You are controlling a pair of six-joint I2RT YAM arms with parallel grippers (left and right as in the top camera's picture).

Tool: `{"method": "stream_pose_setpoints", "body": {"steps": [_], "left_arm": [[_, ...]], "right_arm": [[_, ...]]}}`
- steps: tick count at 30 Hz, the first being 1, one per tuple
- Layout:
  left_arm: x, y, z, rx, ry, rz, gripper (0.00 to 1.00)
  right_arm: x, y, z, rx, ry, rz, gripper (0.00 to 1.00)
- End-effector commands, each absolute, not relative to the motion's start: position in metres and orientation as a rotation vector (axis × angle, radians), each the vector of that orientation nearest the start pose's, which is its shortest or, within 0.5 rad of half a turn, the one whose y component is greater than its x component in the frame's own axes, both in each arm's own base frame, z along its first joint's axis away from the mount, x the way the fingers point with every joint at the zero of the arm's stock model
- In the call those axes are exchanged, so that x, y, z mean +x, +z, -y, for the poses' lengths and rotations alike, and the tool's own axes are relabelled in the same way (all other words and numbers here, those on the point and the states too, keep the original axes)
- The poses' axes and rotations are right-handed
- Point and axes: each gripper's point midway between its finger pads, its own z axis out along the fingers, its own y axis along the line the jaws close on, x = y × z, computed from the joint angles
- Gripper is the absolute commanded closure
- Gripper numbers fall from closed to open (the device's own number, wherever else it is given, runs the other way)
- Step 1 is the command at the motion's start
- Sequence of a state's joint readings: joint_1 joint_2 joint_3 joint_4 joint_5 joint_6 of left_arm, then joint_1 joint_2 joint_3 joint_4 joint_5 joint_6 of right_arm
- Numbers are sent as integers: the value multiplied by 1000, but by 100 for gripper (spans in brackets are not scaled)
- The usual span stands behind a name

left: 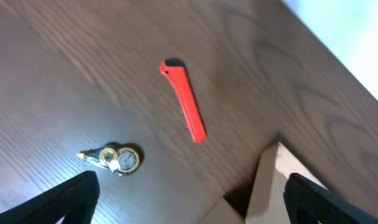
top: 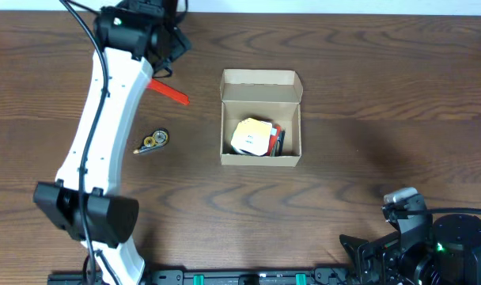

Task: Pack container
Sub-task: 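Move the left gripper to the red box cutter and grasp it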

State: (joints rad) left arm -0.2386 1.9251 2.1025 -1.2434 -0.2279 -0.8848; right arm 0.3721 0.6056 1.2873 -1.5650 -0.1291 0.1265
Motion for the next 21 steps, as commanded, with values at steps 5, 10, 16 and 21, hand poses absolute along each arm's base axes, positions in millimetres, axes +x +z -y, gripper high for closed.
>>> {"method": "stream_pose_setpoints", "body": {"steps": [5,10,16,21], "left_arm": [[485,161,83,-1301,-330,-2530,0],[503,112,65,-1438,-334,-2557,0],[505,69,44,-1510,-191,-2568,6],[508,51,40,-1531,-142,-2560,11]], "right_arm": [[95,276,-60,-357,373,-2451,1],[95,276,-60,-357,373,-2451,1],[95,276,-60,-357,373,-2451,1],[95,276,-60,-356,373,-2452,1]]}}
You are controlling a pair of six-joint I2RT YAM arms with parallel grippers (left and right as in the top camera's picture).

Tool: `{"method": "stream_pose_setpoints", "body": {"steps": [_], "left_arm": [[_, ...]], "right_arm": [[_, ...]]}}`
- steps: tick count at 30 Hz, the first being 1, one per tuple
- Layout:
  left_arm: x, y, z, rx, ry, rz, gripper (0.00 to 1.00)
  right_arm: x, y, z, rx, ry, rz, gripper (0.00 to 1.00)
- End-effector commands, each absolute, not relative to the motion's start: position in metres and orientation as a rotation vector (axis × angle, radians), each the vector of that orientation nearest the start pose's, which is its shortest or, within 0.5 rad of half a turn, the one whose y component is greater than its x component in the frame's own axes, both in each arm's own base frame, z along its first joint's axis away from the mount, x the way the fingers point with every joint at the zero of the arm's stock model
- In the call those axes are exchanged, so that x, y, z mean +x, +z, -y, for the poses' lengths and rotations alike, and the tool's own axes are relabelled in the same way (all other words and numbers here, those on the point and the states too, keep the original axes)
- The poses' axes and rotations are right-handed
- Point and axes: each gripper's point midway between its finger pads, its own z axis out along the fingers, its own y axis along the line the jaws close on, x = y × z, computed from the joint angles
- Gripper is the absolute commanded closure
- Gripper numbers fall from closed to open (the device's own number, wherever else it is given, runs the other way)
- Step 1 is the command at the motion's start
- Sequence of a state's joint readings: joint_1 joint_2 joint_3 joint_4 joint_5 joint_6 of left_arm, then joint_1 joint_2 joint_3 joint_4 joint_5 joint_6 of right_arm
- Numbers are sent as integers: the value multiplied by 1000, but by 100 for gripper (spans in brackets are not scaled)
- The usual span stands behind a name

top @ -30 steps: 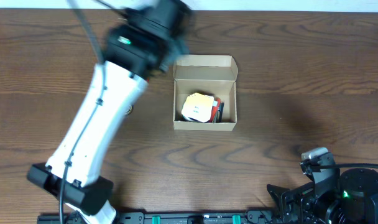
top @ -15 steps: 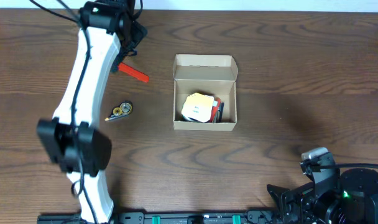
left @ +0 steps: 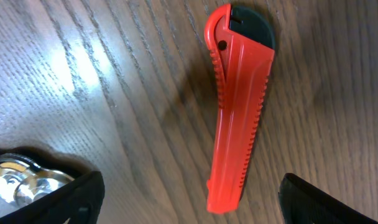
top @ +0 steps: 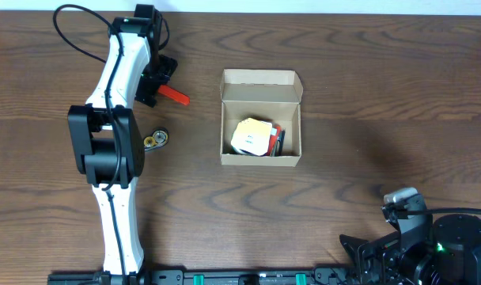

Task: Pack container
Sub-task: 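Move the left gripper to the red box cutter and grasp it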

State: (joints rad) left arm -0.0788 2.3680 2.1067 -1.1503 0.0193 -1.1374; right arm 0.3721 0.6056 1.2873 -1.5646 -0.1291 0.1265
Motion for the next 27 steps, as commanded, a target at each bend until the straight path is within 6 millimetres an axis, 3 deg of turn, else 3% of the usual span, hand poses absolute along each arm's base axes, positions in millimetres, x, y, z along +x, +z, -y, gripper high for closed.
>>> {"method": "stream_pose_setpoints", "body": {"steps": [1,6,14,27], "left_arm": [[508,49,41,-1536,-144,-2560,11],[510,36,41,-1559,-135,-2564,13],[532,37,41,-1530,-169,-2541,13],[522,6,45,-1555,-136,-2636,13]], "right_arm": [[95,276,-60,-357,373,-2451,1],[95,276,-60,-357,373,-2451,1],[95,276,-60,-356,373,-2451,1],[95,276,-60,-356,373,-2451,1]]}}
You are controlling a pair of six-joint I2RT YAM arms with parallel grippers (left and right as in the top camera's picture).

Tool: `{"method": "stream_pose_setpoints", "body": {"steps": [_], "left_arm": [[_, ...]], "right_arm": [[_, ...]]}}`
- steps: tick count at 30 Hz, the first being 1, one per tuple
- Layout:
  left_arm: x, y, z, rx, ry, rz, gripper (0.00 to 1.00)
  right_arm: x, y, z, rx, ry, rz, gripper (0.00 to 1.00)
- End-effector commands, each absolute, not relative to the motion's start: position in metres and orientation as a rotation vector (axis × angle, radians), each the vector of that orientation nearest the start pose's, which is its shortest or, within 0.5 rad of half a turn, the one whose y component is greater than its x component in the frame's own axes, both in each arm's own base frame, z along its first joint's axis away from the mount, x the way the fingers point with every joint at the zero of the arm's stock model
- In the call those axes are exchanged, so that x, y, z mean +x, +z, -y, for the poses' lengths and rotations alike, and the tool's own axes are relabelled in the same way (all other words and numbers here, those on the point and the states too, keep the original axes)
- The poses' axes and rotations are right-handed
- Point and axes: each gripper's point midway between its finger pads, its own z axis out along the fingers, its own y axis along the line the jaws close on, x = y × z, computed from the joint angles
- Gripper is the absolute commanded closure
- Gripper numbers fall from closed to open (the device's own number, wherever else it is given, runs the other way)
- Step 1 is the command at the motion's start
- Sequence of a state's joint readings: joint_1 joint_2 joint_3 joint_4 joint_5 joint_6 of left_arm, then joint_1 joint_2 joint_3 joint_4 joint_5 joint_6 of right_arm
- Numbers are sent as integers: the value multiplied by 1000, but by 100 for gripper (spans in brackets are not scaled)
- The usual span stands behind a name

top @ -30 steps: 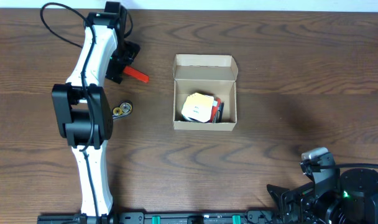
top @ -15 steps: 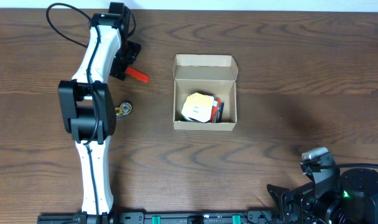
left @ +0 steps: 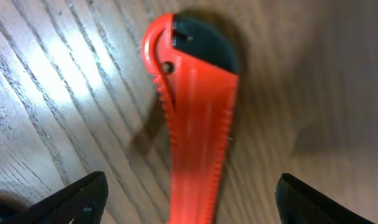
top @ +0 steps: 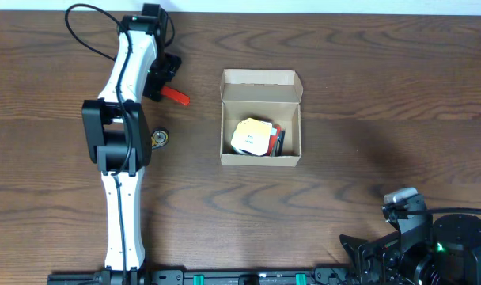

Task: Pack container
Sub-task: 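Move the left gripper to the red box cutter and grasp it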

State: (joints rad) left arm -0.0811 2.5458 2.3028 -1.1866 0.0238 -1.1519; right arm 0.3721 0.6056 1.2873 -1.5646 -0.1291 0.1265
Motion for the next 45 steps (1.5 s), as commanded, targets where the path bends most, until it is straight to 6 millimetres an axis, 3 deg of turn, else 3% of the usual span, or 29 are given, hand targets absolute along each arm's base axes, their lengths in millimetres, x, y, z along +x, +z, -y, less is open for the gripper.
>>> {"method": "stream_pose_setpoints", "body": {"steps": [1,12,15,17,20,28,34,40,45], "left_arm": [[521,5,45,-1557,-130,-2640,13],[499,-11,42,-1573,-33,-2731,14],[494,-11,38,-1576,14,-2735,20],[494,-11,35,-1572,36,-2728,29],[496,-11,31,-1566,53,-2711,41],[514,-10,24,-1523,58,-2635,51],[524,-11,25,-1439,34,-2646,52],[521,-25,27,-1419,48,-2682,55],[522,-25,26,-1382,50,-2696,59]], "right_arm": [[95,276,-60,-357,373,-2451,1],[94,276,-60,-357,373,-2452,1],[94,276,-60,-357,373,-2452,1],[95,276,-60,-356,373,-2451,1],[95,276,-60,-356,373,-2451,1],[95,276,-60,-356,373,-2451,1],[94,276,-60,-357,373,-2452,1],[94,276,-60,-357,373,-2452,1],[95,276,-60,-357,373,-2451,1]]}}
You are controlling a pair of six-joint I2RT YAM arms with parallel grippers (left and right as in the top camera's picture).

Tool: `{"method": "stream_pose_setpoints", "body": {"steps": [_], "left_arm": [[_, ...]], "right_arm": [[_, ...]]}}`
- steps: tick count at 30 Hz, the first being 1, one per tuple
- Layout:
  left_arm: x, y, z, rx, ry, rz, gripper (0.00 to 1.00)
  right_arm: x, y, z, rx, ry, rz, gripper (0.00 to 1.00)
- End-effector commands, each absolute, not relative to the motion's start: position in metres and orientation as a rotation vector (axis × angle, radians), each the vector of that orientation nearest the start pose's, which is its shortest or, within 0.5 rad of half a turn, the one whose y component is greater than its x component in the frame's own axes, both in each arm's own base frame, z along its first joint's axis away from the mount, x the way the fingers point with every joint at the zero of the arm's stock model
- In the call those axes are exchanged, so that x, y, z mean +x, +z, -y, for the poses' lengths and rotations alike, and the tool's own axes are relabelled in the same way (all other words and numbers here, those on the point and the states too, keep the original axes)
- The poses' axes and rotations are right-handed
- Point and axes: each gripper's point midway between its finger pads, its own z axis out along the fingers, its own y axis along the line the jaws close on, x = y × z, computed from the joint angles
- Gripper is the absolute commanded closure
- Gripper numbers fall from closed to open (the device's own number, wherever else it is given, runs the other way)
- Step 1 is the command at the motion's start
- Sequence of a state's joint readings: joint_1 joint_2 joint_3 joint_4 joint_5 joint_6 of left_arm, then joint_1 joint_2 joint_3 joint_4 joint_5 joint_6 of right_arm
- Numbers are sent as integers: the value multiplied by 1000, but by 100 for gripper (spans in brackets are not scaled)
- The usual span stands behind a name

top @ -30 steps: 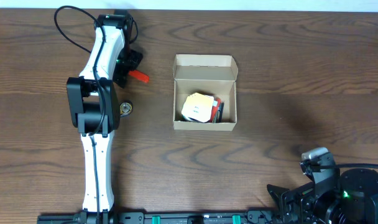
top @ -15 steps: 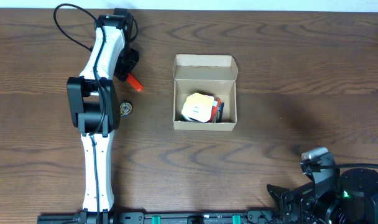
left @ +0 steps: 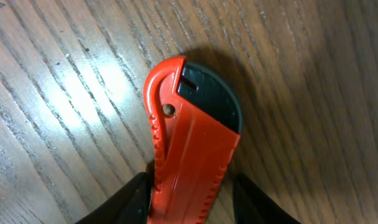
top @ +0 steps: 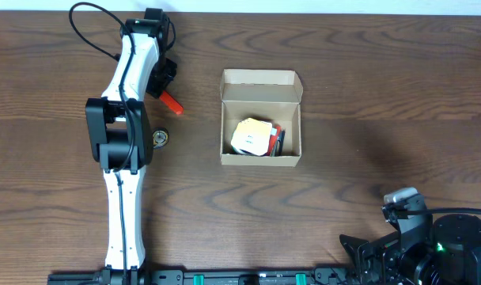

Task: Pack container
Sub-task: 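Move the left gripper to the red box cutter and grasp it, then carry the red box cutter into the box and release it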

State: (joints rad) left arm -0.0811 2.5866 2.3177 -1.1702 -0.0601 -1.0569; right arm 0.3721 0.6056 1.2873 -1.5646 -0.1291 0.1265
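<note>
A red box cutter (left: 192, 162) with a black tip lies on the wooden table, left of the open cardboard box (top: 261, 77). My left gripper (left: 190, 202) is down over it, shut on the cutter's body, with one finger (left: 124, 204) on each long side. From overhead the left gripper (top: 163, 79) covers most of the cutter (top: 172, 103), leaving only a short red end in sight. The box holds a yellow-and-white item (top: 252, 136) and something red and dark beside it. My right arm (top: 430, 241) sits folded at the bottom right, its jaws hard to make out.
A small gold round object (top: 158, 138) lies on the table below the cutter, partly behind the left arm's link. The left arm's white links (top: 118, 198) run down the left side. The box's back flap stands up at its far edge.
The left fingers have come in from wide apart to tight against both sides of the cutter. The cutter's visible red end looks shorter and slightly turned from overhead.
The left gripper was open, high above the cutter and the gold object. Then it was low over the cutter, still wide open. It was closer over the black tip after that, and now it is shut on the cutter. The right arm has stayed still.
</note>
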Motion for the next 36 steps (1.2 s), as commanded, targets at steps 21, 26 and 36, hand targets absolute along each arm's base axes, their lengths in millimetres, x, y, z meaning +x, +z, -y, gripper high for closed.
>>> {"method": "stream_pose_setpoints", "body": {"steps": [21,26,36], "left_arm": [[513,72,39,-1285,-31,-2662,94],[493,137,81,-1164,-124,-2659,94],[442,202,197,-1065,-316,-2635,94]], "right_arm": [[94,276,-60,-357,373,-2452,1],[94,276,-60,-357,373,-2452,1],[95,276,-60,-356,373,-2452,1]]}}
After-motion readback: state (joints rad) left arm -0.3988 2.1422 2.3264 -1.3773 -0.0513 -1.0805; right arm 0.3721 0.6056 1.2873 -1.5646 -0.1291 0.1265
